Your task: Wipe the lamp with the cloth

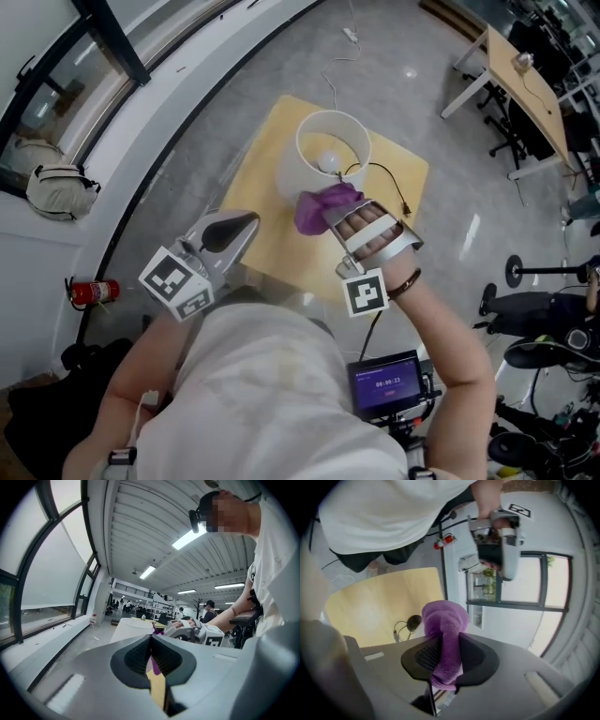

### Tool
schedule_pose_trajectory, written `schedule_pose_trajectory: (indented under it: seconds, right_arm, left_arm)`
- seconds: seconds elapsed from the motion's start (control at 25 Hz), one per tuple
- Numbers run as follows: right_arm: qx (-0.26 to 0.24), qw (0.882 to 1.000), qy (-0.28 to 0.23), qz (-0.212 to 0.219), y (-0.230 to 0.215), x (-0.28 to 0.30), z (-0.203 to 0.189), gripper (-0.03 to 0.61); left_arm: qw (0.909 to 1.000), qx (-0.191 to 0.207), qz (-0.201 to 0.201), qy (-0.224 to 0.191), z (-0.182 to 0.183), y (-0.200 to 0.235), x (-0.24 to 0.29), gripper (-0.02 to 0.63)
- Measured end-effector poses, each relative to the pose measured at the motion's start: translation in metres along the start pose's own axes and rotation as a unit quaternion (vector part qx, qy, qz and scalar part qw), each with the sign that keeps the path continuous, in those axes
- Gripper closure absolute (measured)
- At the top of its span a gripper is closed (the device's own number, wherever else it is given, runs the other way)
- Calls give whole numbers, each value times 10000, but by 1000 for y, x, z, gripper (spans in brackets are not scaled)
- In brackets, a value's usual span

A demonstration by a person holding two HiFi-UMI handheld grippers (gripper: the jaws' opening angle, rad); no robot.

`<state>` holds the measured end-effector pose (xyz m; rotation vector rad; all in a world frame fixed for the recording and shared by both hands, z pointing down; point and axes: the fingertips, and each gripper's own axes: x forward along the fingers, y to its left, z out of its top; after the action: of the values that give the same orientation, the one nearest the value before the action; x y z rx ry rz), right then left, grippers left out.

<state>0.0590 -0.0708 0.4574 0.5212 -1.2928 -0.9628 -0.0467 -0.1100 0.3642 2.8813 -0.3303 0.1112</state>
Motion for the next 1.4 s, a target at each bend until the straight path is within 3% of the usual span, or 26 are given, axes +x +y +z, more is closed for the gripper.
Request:
schedule_pose_trajectory:
  seconds: [0.12, 0.24, 0.4, 0.8, 0.96, 1.08, 1.16, 1.28, 1.4]
  right_arm:
    - [563, 9961, 234, -639, -33, -19, -25, 477]
    - [1140, 9886, 366, -912, -44, -27, -49, 477]
    - [1662, 9837, 386, -567, -7, -14, -59, 477]
    - [2477, 9660, 208, 716, 97, 28, -37, 477]
    - [3001, 9532, 50, 352, 68, 13, -60, 477]
    - [3642, 9309, -111, -261, 31, -10, -89, 477]
    - [4104, 9087, -213, -732, 4, -24, -109, 477]
    - [4872, 8627, -374, -1304, -25, -38, -133, 477]
    - [5680, 8089, -589, -1398, -22, -33, -144, 477]
  left_arm:
    - [9998, 121, -153, 60, 2, -11, 8, 612]
    - [9995, 189, -230, 104, 7, -20, 14, 612]
    - [9992, 250, -269, 162, 7, -30, 19, 612]
    - [9988, 289, -298, 262, 4, -37, 20, 612]
    - [9986, 312, -315, 282, 6, -38, 22, 612]
    - [9986, 301, -316, 303, 5, -39, 27, 612]
    - [9985, 298, -336, 309, 5, -39, 30, 612]
    - [9984, 307, -358, 325, 5, -39, 34, 612]
    - [9982, 327, -366, 348, 5, -42, 38, 612]
